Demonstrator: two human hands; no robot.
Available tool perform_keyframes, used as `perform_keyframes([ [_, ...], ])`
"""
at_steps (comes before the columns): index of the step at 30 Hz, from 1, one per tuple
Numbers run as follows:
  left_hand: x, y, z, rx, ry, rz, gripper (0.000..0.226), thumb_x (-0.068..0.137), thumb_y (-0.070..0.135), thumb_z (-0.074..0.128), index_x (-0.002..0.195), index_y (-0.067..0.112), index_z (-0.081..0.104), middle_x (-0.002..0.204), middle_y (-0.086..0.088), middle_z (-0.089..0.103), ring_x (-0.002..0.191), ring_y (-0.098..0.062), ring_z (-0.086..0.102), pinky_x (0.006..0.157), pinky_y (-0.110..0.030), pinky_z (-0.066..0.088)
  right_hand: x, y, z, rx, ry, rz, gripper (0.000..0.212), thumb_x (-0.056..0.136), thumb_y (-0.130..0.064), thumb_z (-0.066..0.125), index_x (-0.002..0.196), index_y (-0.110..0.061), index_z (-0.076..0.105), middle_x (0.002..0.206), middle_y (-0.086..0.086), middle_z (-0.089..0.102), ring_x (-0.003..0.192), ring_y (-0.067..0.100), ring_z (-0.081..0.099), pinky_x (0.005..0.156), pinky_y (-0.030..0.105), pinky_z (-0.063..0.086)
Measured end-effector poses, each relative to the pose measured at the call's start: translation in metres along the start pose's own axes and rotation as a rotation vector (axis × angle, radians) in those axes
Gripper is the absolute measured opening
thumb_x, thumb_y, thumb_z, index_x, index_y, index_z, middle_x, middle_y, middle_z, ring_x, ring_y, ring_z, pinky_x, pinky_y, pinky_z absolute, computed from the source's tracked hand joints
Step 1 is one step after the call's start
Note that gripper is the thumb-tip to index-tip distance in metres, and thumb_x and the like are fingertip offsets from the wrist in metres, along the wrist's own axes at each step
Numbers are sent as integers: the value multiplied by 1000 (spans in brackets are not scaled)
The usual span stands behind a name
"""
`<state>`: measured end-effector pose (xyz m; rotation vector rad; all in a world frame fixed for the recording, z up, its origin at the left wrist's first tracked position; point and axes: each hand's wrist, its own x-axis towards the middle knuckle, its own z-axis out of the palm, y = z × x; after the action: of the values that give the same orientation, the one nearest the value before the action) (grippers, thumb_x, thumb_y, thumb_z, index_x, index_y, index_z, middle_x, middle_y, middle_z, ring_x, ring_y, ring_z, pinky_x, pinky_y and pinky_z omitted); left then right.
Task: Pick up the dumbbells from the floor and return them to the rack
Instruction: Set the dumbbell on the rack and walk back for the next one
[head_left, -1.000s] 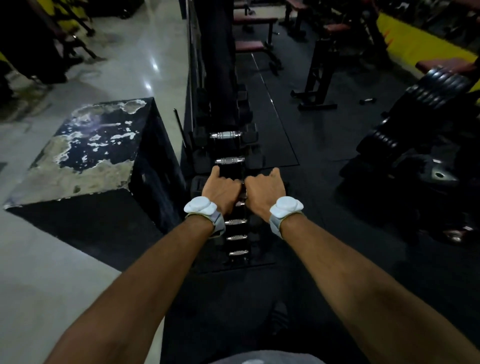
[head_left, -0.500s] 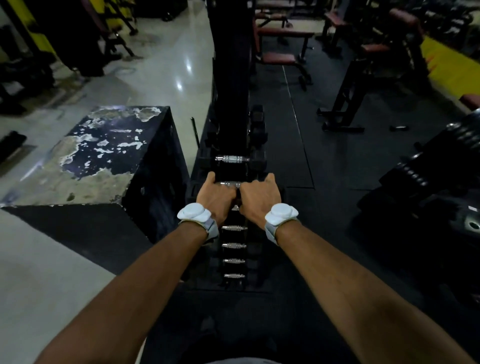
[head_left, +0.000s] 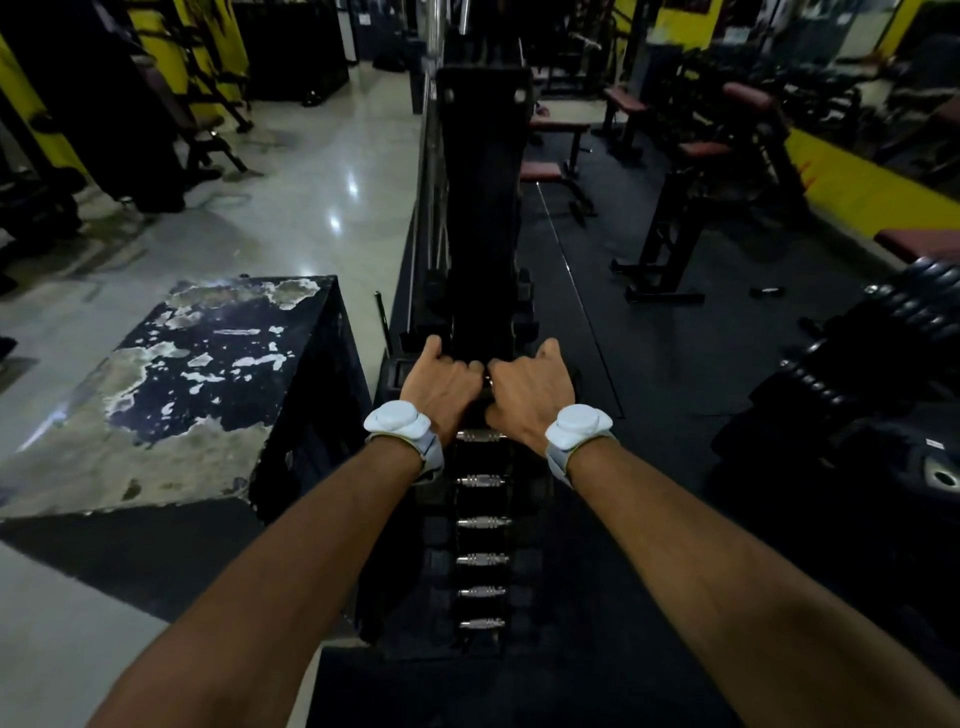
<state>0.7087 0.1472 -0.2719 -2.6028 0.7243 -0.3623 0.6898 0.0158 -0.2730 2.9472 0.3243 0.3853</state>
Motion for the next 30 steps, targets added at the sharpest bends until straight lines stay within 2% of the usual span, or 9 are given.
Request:
perform_keyframes([
  [2,9,-9,4,8,11,4,13,97,22,45,103,18,55,93,-4,73,85,-26,67,103,-43,28,13,-1,1,-7,0,30,9,76,-32,57,82,-25,56,70,0,68,53,24,42,92,47,26],
  [4,16,-16,10,10,33,21,13,97,23,45,103,18,55,93,-4,73,85,-26,67,102,-43,28,23,-3,9,-25,18,53,9,75,-32,57,82,-25,57,67,0,67,50,23,36,90,46,27],
  [9,31,-30,35,20,93,114,11,96,24,48,100,18,56,87,-4,71,77,-26,66,98,-42,28,35,-8,28,-72,22,107,14,78,-32,61,88,-23,57,67,1,67,59,26,59,88,46,26],
  [15,57,-45,51,83,287,189,9,88,20,50,90,17,59,70,-2,60,66,-24,60,99,-41,32,53,-2,41,-105,93,119,21,77,-25,70,94,-17,58,72,6,66,66,29,61,88,47,33],
  [20,74,-46,57,-28,290,157,28,83,25,55,105,9,57,83,-8,57,78,-31,57,106,-47,33,76,13,44,-112,132,93,12,84,-16,62,96,-16,58,77,7,64,75,31,60,98,50,30],
  [23,81,-47,62,7,284,139,35,83,27,55,112,7,57,88,-10,58,82,-32,57,108,-48,29,83,17,53,-94,162,60,15,87,-15,56,101,-14,58,85,10,64,82,34,59,101,51,29],
  [30,87,-41,76,57,264,126,45,80,34,60,118,9,61,94,-6,58,88,-28,56,109,-44,23,90,19,71,-65,263,55,15,88,-14,53,100,-12,62,98,13,56,93,35,52,95,49,35],
])
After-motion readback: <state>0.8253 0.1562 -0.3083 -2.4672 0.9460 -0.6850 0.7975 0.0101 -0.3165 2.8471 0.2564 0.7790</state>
